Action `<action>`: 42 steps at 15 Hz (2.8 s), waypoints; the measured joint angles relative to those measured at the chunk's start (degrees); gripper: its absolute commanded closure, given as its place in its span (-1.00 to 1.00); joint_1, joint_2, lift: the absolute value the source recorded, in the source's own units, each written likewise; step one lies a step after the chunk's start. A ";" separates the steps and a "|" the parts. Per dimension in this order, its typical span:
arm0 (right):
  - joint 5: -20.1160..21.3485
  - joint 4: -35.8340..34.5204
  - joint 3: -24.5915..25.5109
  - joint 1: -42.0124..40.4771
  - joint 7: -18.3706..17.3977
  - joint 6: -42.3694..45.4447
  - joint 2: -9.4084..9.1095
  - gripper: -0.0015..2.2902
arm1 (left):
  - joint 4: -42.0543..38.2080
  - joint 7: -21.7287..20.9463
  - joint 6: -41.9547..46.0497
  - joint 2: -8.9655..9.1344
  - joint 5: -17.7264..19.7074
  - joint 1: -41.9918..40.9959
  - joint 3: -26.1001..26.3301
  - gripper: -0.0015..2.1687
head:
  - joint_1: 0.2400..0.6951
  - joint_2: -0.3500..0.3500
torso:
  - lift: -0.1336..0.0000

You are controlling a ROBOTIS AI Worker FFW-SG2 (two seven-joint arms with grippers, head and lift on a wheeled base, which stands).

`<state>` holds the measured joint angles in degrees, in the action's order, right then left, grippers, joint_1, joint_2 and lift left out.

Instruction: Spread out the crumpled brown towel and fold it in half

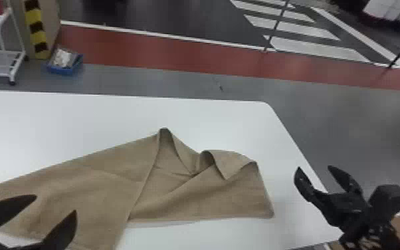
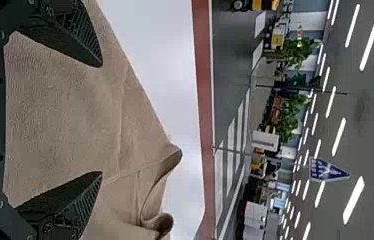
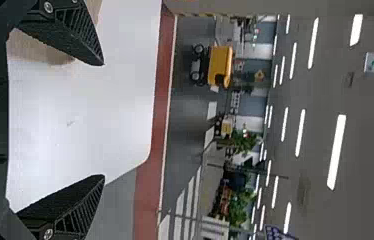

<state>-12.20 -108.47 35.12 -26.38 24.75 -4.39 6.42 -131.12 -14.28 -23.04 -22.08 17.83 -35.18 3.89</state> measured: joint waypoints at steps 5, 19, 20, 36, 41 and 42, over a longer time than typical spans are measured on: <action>-4.81 2.72 5.03 0.36 0.17 -1.61 -0.04 -0.93 | 0.79 0.99 -0.20 -1.84 -7.49 0.70 10.50 -0.69 | 1.00 -1.00 | -0.84; -6.53 0.28 4.87 -0.23 1.36 -0.99 -0.53 -0.93 | 6.16 5.71 -3.46 -2.23 -16.91 2.15 17.34 -0.32 | 1.00 -1.00 | -0.84; -6.56 0.28 4.84 -0.24 1.36 -0.99 -0.53 -0.93 | 6.47 5.72 -3.61 -2.18 -16.93 2.35 17.49 -0.32 | 1.00 -1.00 | -0.84; -6.42 -0.62 2.68 0.01 1.26 -1.72 -0.73 -0.93 | 2.34 9.42 -3.81 0.93 -7.90 13.64 9.92 -0.02 | 1.00 -1.00 | -0.84; -5.81 -2.15 2.60 0.01 1.14 -4.06 -1.05 -0.93 | 15.19 15.00 -0.61 3.95 -4.99 28.62 6.62 0.24 | 1.00 -1.00 | -0.84; -5.61 -2.24 2.59 0.03 0.97 -4.33 -1.05 -0.93 | 17.60 15.36 0.55 4.02 -4.12 30.71 5.76 0.24 | 1.00 -1.00 | -0.84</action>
<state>-17.80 -110.71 37.71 -26.35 25.71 -8.72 5.36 -113.52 1.08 -22.48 -18.06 13.71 -4.47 9.65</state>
